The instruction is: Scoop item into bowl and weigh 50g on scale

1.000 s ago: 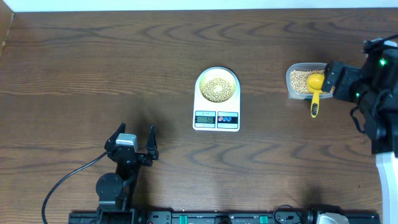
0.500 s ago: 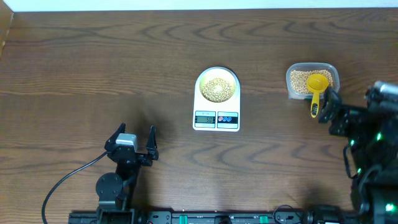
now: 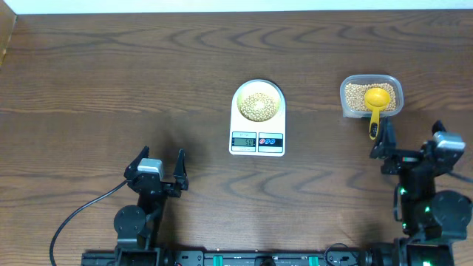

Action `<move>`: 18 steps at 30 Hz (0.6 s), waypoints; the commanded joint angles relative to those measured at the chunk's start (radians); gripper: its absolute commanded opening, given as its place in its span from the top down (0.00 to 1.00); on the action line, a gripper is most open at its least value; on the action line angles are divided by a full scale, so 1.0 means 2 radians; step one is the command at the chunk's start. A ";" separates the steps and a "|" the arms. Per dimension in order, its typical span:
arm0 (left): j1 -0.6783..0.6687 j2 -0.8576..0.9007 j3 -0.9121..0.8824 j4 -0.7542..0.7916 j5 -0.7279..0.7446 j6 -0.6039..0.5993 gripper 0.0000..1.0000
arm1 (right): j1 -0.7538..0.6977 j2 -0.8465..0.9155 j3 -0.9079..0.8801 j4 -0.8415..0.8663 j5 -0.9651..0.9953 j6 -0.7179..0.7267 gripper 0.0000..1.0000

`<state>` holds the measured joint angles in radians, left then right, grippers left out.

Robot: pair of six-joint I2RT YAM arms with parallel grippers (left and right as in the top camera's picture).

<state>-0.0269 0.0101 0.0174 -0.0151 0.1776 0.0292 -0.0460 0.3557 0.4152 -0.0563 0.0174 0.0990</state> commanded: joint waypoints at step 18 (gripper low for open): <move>0.002 -0.003 -0.007 -0.020 0.008 -0.001 0.16 | 0.015 -0.175 -0.205 0.166 -0.001 -0.084 0.01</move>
<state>-0.0269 0.0105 0.0177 -0.0154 0.1776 0.0288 -0.0341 0.0185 0.0139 0.2749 0.0177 -0.0002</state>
